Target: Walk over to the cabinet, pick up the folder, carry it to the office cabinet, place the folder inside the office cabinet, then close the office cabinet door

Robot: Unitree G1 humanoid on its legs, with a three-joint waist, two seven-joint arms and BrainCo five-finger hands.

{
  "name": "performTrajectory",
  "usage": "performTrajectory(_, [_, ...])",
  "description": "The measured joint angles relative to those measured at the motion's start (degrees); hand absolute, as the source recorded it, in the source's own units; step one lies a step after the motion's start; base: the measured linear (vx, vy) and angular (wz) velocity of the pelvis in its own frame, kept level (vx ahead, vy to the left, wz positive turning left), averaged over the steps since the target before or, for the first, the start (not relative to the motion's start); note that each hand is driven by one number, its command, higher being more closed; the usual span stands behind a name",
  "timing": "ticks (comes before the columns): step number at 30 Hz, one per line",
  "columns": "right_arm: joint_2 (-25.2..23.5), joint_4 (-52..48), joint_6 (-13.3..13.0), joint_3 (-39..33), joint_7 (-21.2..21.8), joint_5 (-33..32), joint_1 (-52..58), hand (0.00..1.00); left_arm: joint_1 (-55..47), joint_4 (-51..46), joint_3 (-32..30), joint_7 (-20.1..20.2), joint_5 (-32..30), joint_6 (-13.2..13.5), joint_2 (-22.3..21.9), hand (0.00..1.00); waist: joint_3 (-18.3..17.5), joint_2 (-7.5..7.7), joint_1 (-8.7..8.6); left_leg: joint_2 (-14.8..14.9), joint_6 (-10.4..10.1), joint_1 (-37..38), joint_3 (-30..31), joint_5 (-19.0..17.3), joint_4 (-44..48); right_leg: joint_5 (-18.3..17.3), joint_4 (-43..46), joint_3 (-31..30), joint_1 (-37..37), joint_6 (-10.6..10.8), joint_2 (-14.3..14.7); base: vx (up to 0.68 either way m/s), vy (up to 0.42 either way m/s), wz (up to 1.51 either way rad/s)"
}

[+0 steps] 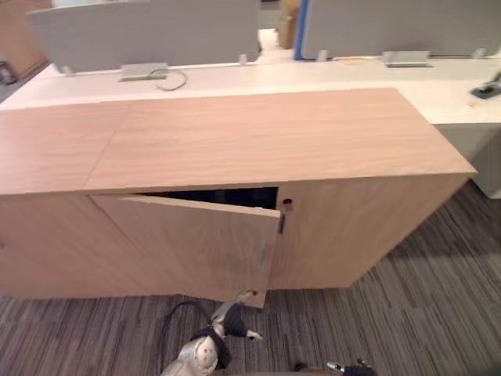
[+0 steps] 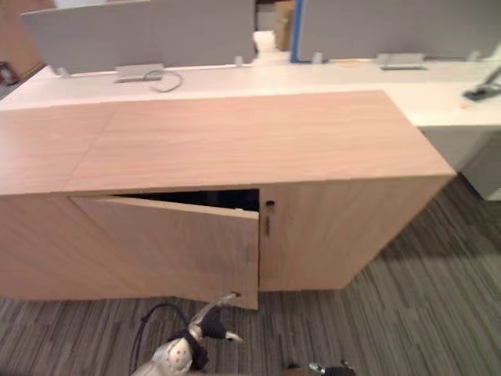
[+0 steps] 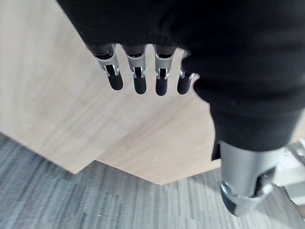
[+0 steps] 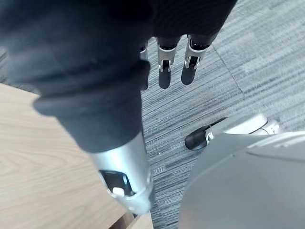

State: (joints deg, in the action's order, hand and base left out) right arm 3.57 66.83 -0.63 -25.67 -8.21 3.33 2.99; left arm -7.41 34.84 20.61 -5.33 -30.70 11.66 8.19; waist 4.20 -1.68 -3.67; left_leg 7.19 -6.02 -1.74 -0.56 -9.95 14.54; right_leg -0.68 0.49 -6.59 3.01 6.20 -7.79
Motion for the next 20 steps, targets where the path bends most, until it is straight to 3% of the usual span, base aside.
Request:
performTrajectory(3, [-0.5,0.1,0.1,0.0,0.0,-2.3,2.9,0.0,-2.2,4.0,-7.7,-1.1,6.5,-1.8,-0.9,0.0,-1.8,0.82,0.08,-0.9,-0.3,1.1,-0.7,1.4,-4.3,0.2,-1.2,-0.4,-0.9,-0.2,-0.8,0.01,0.034,-0.15])
performTrajectory(5, [-0.6,0.3,0.1,0.0,0.0,-5.1,3.8,0.0,-2.9,9.7,-13.9,-1.5,14.5,-2.9,-2.0,0.0,-3.0,0.81,0.16,-0.7,-0.6,1.5,-0.5,2.6,-7.0,0.4,-1.2,-0.3,-1.9,0.0,-0.4,0.12,-0.033,-0.03])
performTrajectory(9, [-0.8,0.3,0.0,0.2,0.4,-7.2,4.5,0.0,-2.9,19.8,-24.2,-1.8,36.9,-4.4,-4.7,0.0,-3.0,0.84,0.98,0.0,-0.8,4.1,-0.1,4.0,-9.6,0.4,-1.7,0.5,-0.4,0.1,0.3,0.13,-0.035,-0.01])
performTrajectory(13, [-0.8,1.5,-0.8,0.9,0.7,-9.6,4.8,0.0,-2.7,24.2,-28.5,-1.9,47.7,-4.0,-5.1,0.0,-4.1,1.07,1.3,-0.4,-0.8,5.1,0.3,4.1,-10.3,0.4,-1.8,2.9,0.7,0.0,0.0,0.07,0.022,0.07])
performTrajectory(16, [-1.0,2.7,-1.2,1.1,1.3,-12.8,4.9,0.0,-3.3,26.3,-32.3,-0.5,63.5,-3.6,-5.3,0.0,-4.1,1.75,1.68,-1.0,-0.5,5.8,0.8,4.3,-10.5,0.4,-1.8,5.0,1.6,0.0,-0.6,-0.01,0.03,0.07])
performTrajectory(20, [-1.2,3.7,-1.6,1.1,1.6,-13.7,4.9,0.0,-5.1,27.8,-35.0,1.3,69.4,-3.2,-5.7,0.0,-4.2,2.38,2.15,-1.1,-0.5,5.9,1.5,5.6,-11.8,0.4,-1.8,6.9,1.8,0.0,-0.8,-0.06,0.001,0.12])
